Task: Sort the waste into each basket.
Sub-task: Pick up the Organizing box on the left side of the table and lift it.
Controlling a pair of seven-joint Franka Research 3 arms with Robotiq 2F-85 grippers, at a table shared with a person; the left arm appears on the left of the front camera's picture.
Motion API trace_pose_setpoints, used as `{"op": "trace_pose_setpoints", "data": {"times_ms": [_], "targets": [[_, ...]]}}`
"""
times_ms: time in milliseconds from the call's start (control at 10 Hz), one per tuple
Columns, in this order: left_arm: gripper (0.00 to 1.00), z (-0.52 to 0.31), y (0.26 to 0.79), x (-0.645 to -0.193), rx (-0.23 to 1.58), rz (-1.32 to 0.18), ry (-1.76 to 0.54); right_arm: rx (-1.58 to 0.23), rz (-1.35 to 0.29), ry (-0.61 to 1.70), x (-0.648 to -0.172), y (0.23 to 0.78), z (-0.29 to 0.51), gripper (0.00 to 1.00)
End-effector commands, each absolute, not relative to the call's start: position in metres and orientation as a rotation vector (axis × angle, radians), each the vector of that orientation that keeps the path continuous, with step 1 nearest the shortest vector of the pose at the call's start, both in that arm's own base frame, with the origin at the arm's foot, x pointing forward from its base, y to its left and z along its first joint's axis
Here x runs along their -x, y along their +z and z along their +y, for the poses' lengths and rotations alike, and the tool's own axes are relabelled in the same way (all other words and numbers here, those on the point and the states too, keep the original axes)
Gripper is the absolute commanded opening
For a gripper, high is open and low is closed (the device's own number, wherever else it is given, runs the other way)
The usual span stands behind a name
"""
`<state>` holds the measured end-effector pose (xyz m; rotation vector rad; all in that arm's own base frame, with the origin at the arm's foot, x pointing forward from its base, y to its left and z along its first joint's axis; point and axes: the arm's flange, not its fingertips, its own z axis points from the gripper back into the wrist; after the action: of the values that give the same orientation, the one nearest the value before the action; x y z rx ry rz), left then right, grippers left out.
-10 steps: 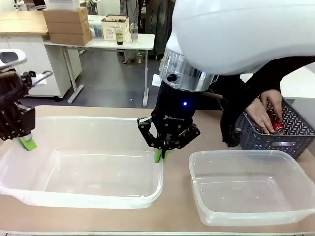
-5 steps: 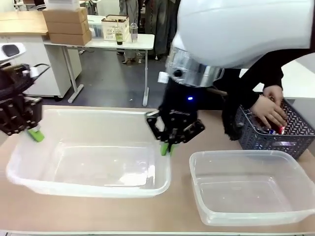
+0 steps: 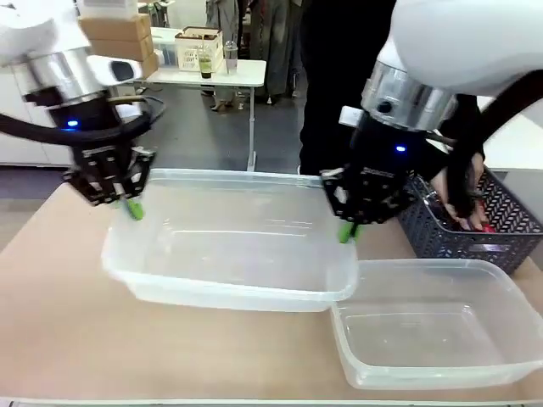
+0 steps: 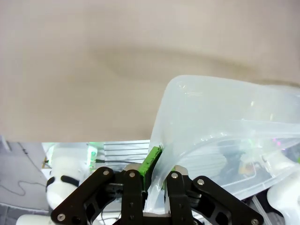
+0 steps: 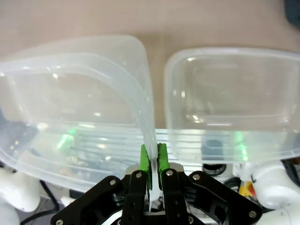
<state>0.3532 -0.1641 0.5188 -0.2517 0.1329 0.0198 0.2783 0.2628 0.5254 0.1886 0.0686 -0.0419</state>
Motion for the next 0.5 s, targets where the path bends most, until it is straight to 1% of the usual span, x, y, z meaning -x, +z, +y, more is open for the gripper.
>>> {"op": "trace_pose_setpoints", "data": {"times_ms": [0, 200, 400], "targets": [[0.06, -0.171, 0.529, -0.38, 0.214, 0.127, 0.04, -0.116, 0.088, -0.07, -0.273, 0.517, 0.21, 0.08], [0.06, -0.187, 0.515, -0.386, 0.213, 0.164, 0.023, -0.167, 0.032, -0.072, -0.286, 0.517, 0.191, 0.08], [0.06, -0.189, 0.501, -0.377, 0.217, 0.174, 0.027, -0.249, 0.048, -0.193, -0.306, 0.516, 0.186, 0.08]]}}
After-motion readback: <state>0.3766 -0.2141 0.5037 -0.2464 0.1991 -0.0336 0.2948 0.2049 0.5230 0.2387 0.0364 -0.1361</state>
